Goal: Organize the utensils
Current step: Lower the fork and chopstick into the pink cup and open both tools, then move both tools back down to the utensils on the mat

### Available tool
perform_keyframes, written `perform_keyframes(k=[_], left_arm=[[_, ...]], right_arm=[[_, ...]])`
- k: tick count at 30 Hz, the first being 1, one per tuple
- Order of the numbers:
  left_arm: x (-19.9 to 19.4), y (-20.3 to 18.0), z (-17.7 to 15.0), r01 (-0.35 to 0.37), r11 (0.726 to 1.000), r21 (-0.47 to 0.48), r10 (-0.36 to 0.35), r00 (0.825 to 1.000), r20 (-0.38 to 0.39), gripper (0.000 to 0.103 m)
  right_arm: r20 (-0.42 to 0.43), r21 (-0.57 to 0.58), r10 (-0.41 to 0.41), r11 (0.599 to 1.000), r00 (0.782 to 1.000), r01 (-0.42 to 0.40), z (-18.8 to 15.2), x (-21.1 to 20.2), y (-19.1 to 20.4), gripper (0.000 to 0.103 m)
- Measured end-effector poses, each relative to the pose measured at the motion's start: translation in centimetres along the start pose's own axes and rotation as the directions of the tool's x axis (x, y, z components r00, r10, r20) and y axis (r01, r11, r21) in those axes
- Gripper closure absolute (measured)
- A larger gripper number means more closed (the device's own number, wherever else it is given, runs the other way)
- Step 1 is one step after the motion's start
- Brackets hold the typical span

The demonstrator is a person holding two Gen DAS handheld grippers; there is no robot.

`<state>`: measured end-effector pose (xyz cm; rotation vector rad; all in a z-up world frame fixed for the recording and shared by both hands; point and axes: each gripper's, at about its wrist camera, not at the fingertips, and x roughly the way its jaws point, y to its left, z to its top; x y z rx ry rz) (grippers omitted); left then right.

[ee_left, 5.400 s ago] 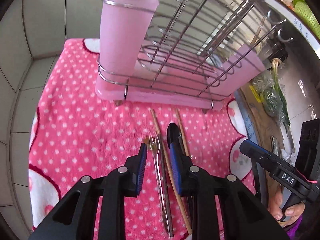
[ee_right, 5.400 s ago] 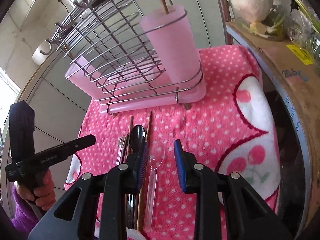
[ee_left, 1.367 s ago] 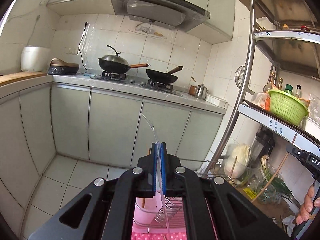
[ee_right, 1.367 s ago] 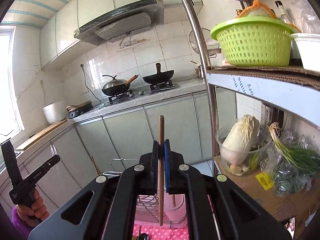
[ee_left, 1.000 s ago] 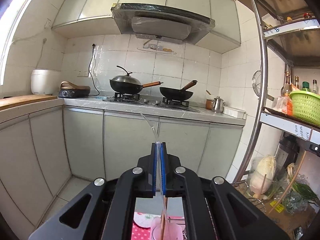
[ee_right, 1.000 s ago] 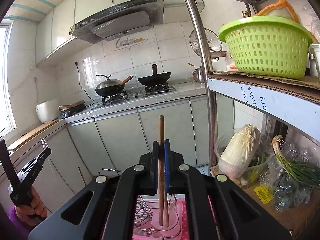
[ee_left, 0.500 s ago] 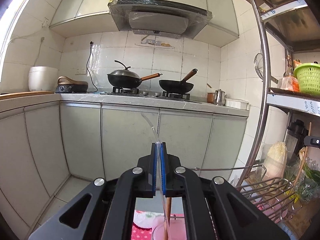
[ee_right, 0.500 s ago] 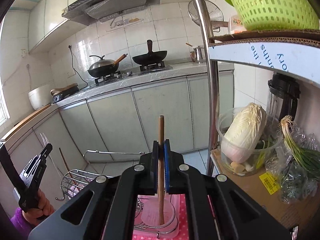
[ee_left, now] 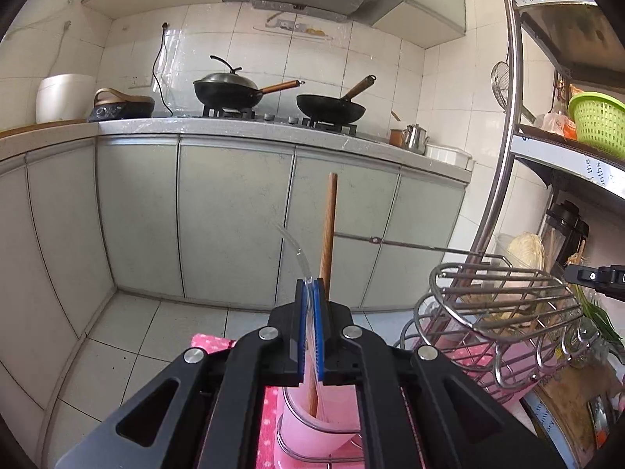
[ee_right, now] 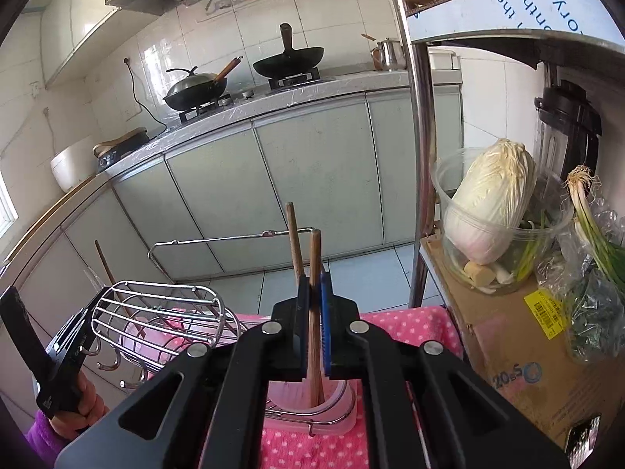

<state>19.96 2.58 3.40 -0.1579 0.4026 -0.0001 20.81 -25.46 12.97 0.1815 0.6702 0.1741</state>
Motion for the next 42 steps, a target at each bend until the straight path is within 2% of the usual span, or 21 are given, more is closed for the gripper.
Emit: perform_keyframes(k=[4,12,15,17,19,21,31,36,39,42], left_arm=[[0.7,-0.1,-0.5,0.027,1.0,-0.006,-0.028,0.998,-0.057,0.1],[1.3,-0.7,-0.5,0.029,1.0,0.007,-0.028,0.993,-0.113,0.098],[1.6,-0.6,-0.4,0.032,0.999,0.003,-0.031,0.989,-0.143,0.094],[1.7,-0.3,-0.4,0.037,0.999,-0.018,-0.04,0.986,-0.161,0.077],[1.6,0.0,-0.2,0.042,0.998,-0.04,-0.048,0.985,-0.168,0.071],[1.6,0.2,0.0,0.046,0.998,-0.053,-0.054,0.983,-0.175,0.07],[-0.4,0.9,0.8,0.044,0.997,-0.064,-0.053,0.986,-0.156,0.069],[-1.7,1.0,1.2,0.05,0.997,-0.061,-0.058,0.989,-0.136,0.069],[-2.3,0.9,1.3,0.056,0.997,-0.046,-0.061,0.991,-0.123,0.069],[-2.6,0.6,1.4,0.068,0.997,-0.035,-0.071,0.99,-0.12,0.069]], right_arm=[[-0.016,0.002,0.017,1.0,1.0,-0.017,0.3,-0.1,0.0,0.098],[-0.038,0.009,0.029,1.0,0.999,-0.028,1.2,0.3,0.1,0.097],[-0.048,0.009,0.023,1.0,0.999,-0.023,1.5,0.4,0.1,0.097],[-0.055,0.011,0.02,1.0,0.998,-0.02,1.6,0.5,0.0,0.09],[-0.054,0.013,0.024,1.0,0.998,-0.023,1.8,0.4,-0.1,0.071],[-0.045,0.004,0.021,1.0,0.999,-0.021,2.0,0.1,0.0,0.069],[-0.007,-0.014,-0.005,1.0,1.0,0.005,2.3,-2.2,-0.1,0.068],[0.053,0.023,-0.006,1.0,0.999,0.005,2.0,-4.0,-1.2,0.068],[0.06,0.05,0.019,0.998,0.998,-0.022,1.8,-4.5,-2.0,0.077],[0.026,0.087,0.039,0.995,0.999,-0.041,1.7,-3.5,-2.7,0.077]])
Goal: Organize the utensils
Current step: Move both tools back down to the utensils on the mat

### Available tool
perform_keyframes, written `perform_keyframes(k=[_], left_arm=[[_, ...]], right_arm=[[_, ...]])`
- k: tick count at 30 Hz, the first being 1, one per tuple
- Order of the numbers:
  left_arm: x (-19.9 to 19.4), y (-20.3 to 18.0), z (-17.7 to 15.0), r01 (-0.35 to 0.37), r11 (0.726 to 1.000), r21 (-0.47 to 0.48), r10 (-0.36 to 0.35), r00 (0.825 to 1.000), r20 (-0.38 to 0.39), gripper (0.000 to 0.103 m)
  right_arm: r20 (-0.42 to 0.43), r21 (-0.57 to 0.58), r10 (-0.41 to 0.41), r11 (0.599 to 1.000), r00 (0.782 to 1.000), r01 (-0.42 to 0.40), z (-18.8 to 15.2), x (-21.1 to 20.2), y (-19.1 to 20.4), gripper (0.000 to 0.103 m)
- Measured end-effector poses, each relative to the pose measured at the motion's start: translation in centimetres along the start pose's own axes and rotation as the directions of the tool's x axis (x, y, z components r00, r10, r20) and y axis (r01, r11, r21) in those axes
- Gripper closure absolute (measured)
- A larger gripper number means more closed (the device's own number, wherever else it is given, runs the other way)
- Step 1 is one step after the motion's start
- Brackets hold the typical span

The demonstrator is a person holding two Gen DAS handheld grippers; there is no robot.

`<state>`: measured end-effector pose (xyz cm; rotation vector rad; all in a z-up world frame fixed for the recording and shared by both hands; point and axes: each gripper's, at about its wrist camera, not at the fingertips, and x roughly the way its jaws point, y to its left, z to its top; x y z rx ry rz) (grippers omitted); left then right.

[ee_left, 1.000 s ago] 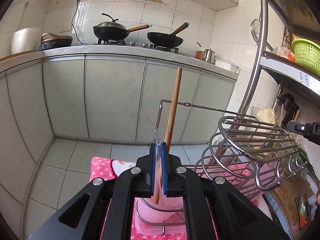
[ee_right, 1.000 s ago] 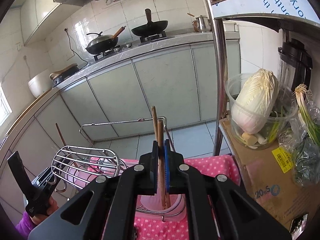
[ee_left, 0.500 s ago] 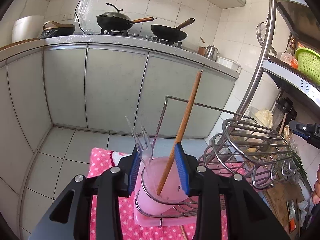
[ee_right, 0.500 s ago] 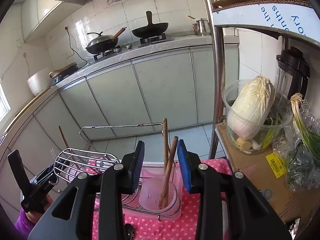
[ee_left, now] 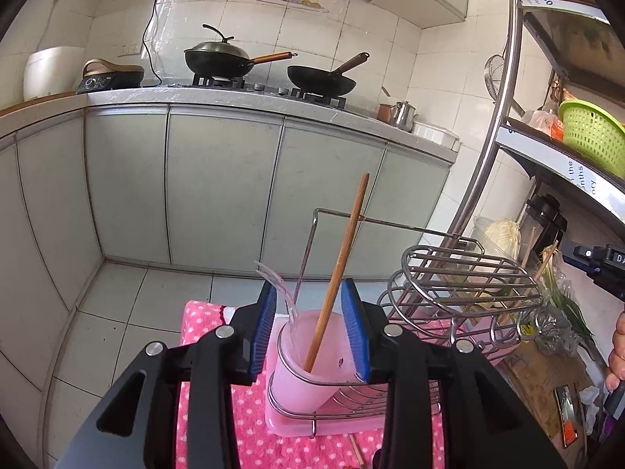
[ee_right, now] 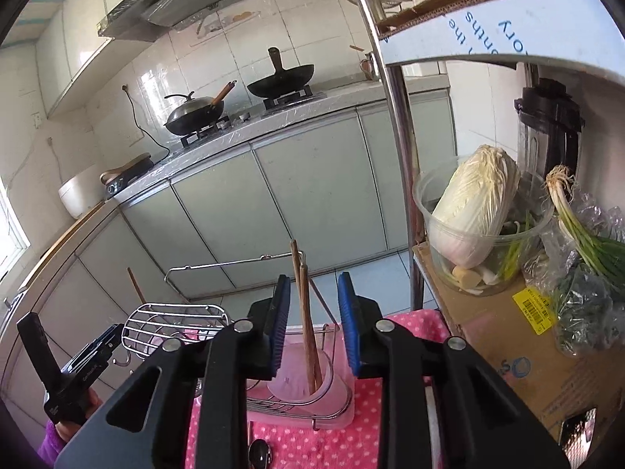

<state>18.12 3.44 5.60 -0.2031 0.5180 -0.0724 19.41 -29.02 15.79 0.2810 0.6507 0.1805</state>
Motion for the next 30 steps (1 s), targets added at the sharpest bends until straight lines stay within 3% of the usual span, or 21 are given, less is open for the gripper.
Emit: perform_keyframes(k=[2,3,4,7,18,20,30], left_arm=[[-0.1,-0.2,0.0,0.01,1.0,0.002,-0.01,1.0,0.003,0.069],[-0.1,-0.3,0.0,0.015,1.0,0.003,-0.015,1.0,0.004,0.069],[-0.2,-0.4,0.0,0.02,1.0,0.007,-0.02,1.0,0.005,0.069],[-0.2,-0.6,-0.2,0.036,0.999,0.021,-0.036,0.999,0.004,0.069],[-0.1,0.0,-0.5,0.056,0.998,0.012,-0.056,0.998,-0.001,0.069],[-0.3,0.1,-0.5,0.068,0.998,0.013,-0.068,0.998,-0.002,0.069],[-2.7,-1.1,-1.6,0.107,0.994,0.028,-0.106,0.994,-0.028,0.069]], right_arm=[[-0.018,0.024,0.008,1.0,1.0,-0.007,0.0,0.8,-0.4,0.077],[-0.026,0.024,0.012,1.0,1.0,-0.011,0.0,1.2,-0.3,0.084],[-0.029,0.019,0.012,1.0,1.0,-0.012,0.1,1.4,-0.2,0.098],[-0.023,-0.001,0.012,1.0,1.0,-0.012,0.3,1.8,0.6,0.102],[-0.051,-0.112,0.02,0.993,0.998,-0.026,2.0,4.8,5.7,0.102],[-0.044,-0.081,0.061,0.995,0.997,-0.064,2.0,4.1,5.5,0.102],[-0.066,-0.081,0.086,0.993,0.994,-0.091,-2.3,-1.0,3.9,0.102]])
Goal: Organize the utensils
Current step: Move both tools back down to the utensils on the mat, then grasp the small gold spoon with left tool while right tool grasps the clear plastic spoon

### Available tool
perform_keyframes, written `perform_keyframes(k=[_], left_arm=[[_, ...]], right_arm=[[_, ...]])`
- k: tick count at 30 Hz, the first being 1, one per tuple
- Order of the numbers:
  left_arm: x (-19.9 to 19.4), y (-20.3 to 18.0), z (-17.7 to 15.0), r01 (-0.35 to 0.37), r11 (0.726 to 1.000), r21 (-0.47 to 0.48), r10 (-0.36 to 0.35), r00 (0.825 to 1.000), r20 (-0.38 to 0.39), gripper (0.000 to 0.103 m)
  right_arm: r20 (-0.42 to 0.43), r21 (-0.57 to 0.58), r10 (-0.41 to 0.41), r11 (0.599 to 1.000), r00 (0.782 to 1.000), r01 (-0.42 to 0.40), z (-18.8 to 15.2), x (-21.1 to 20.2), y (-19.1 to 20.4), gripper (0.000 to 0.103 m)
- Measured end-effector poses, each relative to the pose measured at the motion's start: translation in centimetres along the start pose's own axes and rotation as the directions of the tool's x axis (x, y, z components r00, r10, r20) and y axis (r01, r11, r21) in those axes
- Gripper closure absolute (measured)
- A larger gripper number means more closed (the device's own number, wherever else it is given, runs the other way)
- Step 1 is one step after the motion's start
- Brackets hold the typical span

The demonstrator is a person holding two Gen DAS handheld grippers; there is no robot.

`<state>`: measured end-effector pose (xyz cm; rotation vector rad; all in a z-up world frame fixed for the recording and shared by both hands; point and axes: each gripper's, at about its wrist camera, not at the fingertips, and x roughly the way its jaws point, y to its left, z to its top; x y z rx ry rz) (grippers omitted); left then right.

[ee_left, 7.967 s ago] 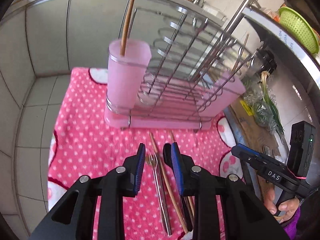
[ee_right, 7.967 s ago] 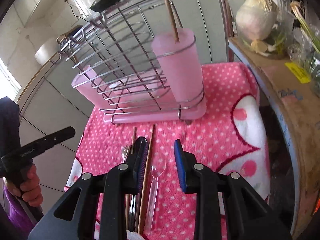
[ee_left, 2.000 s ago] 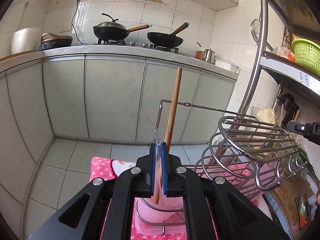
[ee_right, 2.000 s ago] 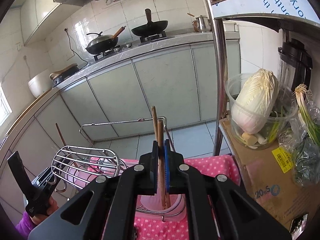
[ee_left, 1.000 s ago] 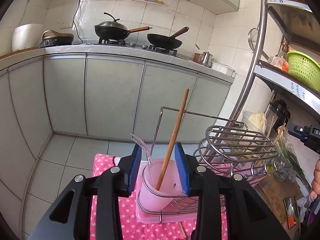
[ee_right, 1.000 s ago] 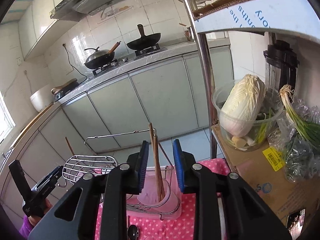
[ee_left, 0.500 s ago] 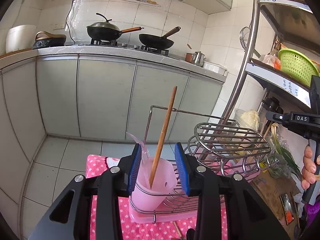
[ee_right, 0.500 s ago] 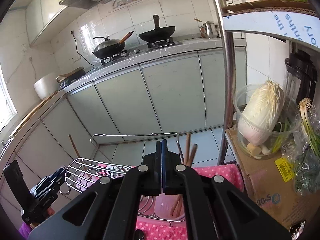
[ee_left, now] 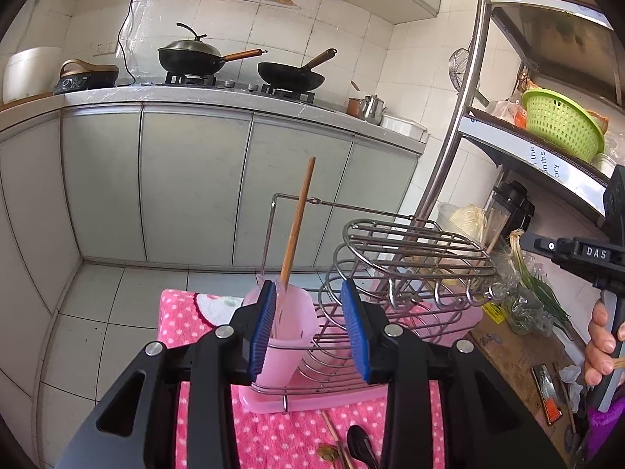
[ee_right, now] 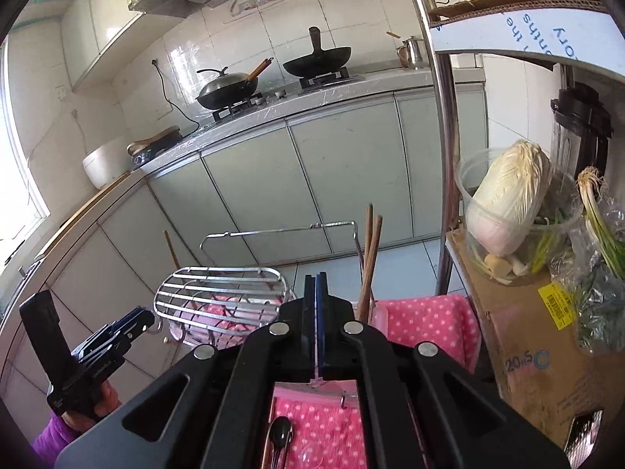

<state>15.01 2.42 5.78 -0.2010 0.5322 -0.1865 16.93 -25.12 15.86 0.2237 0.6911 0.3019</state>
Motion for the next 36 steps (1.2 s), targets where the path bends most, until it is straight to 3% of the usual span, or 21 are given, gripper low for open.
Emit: perform_keyframes(k=[3,6,11,15,19,21,24,29,32,36], left_arm=[[-0.8,-0.8,-0.6,0.003,1.0,0.013,-0.002,1.0,-0.026,0.068],[-1.4,-1.4,-1.7,0.009,1.0,0.015,-0.008,0.998,-0.067,0.063],[-0.7,-1.9,-5.1,0.018,1.0,-0.008,-0.019,0.977,-0.211,0.063],[1.1,-1.3,-8.6,-0.007,0.999,-0.037,-0.007,0.932,-0.362,0.065],[3.9,-0.3,-12.1,-0.034,0.995,-0.094,-0.02,0.853,-0.522,0.087],[5.1,0.0,-13.3,-0.037,0.991,-0.128,-0.043,0.819,-0.572,0.089],[6.8,-0.1,-14.3,-0.041,0.986,-0.161,-0.068,0.783,-0.618,0.089],[9.4,-1.0,-15.4,-0.085,0.988,-0.127,-0.024,0.734,-0.678,0.089],[10.5,-1.5,-16.0,-0.107,0.99,-0.096,0.01,0.719,-0.695,0.089],[11.3,-2.5,-16.3,-0.119,0.991,-0.056,0.046,0.717,-0.696,0.089]], right_arm=[[-0.025,0.006,0.021,1.0,0.999,-0.021,-2.2,-1.1,0.2,0.097],[-0.067,0.008,0.044,0.999,0.997,-0.044,-4.8,-1.4,0.5,0.075],[-0.167,0.01,0.039,0.999,0.985,-0.038,-9.5,0.0,0.8,0.074],[-0.274,0.055,0.041,0.998,0.961,-0.027,-13.5,2.0,0.1,0.074],[-0.345,0.121,0.052,0.993,0.937,-0.011,-16.3,3.4,-1.1,0.074],[-0.373,0.155,0.066,0.988,0.925,-0.007,-17.4,4.0,-1.7,0.074],[-0.405,0.197,0.094,0.98,0.91,-0.013,-18.6,4.5,-2.1,0.074],[-0.436,0.206,0.096,0.979,0.895,-0.004,-19.7,4.9,-2.3,0.074],[-0.445,0.21,0.1,0.978,0.89,-0.004,-20.0,5.0,-2.5,0.074],[-0.463,0.22,0.103,0.975,0.88,0.002,-20.4,5.2,-2.9,0.074]])
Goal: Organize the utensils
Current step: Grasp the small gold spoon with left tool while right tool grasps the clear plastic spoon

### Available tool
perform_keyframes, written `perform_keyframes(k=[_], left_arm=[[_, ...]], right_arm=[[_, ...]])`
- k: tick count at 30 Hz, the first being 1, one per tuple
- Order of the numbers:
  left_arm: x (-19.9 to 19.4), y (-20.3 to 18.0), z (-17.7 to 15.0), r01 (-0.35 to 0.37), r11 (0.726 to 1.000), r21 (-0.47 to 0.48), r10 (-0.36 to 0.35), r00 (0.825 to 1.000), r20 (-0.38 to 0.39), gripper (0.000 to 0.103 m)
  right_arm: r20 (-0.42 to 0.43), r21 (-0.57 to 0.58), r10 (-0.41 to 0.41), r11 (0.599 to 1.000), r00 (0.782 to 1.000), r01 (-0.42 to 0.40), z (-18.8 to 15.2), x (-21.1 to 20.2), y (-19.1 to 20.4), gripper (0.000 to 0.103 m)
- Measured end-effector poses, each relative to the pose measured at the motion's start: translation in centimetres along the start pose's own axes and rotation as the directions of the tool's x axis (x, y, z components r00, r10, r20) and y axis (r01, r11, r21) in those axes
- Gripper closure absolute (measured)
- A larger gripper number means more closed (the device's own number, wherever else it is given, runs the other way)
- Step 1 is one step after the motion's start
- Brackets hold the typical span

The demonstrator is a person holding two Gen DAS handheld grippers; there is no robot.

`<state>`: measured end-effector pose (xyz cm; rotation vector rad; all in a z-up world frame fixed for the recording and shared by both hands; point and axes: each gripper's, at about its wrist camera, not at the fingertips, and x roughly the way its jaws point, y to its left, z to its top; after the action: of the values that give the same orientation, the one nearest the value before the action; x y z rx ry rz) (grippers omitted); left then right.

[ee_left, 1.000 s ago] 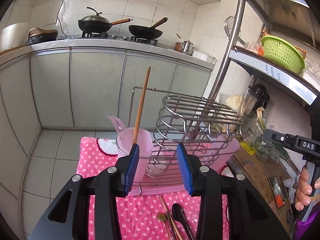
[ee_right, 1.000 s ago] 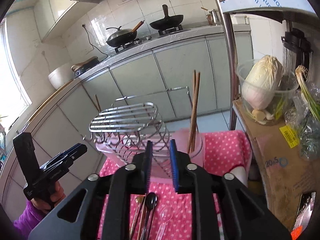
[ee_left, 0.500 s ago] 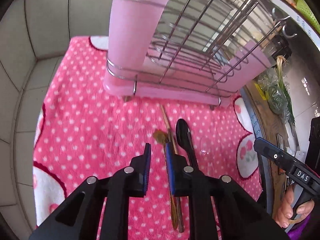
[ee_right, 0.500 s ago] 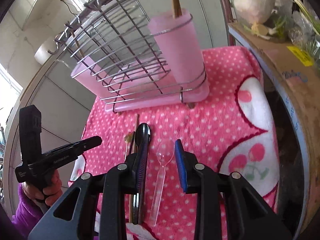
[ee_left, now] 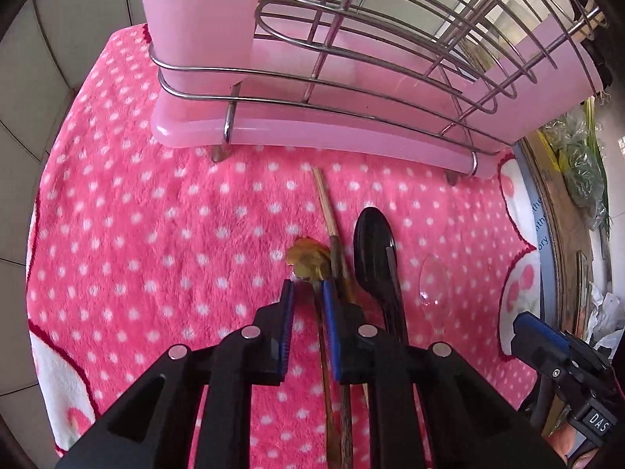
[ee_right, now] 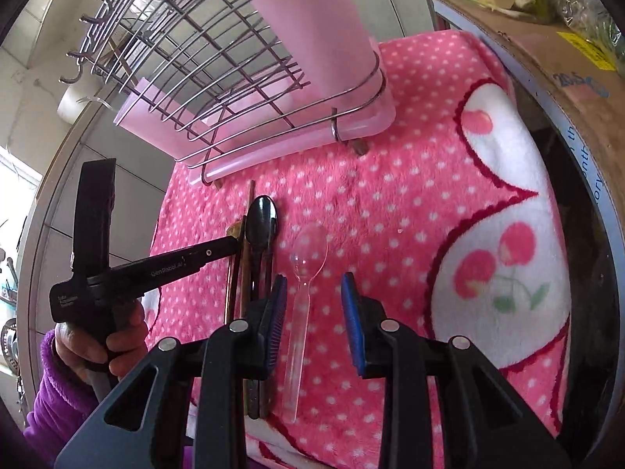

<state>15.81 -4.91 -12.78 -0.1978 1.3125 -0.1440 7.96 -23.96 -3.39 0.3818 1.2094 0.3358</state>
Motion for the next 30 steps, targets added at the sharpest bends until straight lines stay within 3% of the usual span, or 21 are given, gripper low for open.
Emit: perform_keyframes(k=[4,6,7,11,22,30], left_arm=[[0.7,-1.5,0.0,-0.054,0.998,0.03,0.054,0.999,0.001,0.09],[0.9,-2.0,-0.1,-0.068,0.996,0.056,0.067,0.998,0.012,0.096],[1.0,-2.2,0.1,-0.062,0.997,0.053,0.061,0.998,0.013,0.1],[-0.2,-0.9,-0.2,-0.025,1.0,0.018,0.024,0.999,0.032,0.101],[-1.5,2.1,-0.7,0.004,1.0,0.006,-0.004,0.999,0.042,0.102],[-0.8,3.9,-1.0,0.02,1.0,-0.002,-0.02,1.0,0.001,0.102]], right_arm=[[-0.035,0.033,0.011,0.999,0.999,-0.01,0.2,0.8,-0.5,0.074],[-0.054,0.053,0.029,0.998,0.998,-0.026,0.3,1.3,-0.7,0.074],[-0.064,0.06,0.038,0.998,0.997,-0.034,0.4,1.6,-0.8,0.074],[-0.104,0.085,0.05,0.996,0.993,-0.041,0.7,2.8,-0.8,0.074],[-0.199,-0.004,-0.086,0.996,0.976,0.087,1.2,7.5,2.3,0.074],[-0.162,-0.049,-0.187,0.982,0.969,0.182,1.7,9.4,4.4,0.074]])
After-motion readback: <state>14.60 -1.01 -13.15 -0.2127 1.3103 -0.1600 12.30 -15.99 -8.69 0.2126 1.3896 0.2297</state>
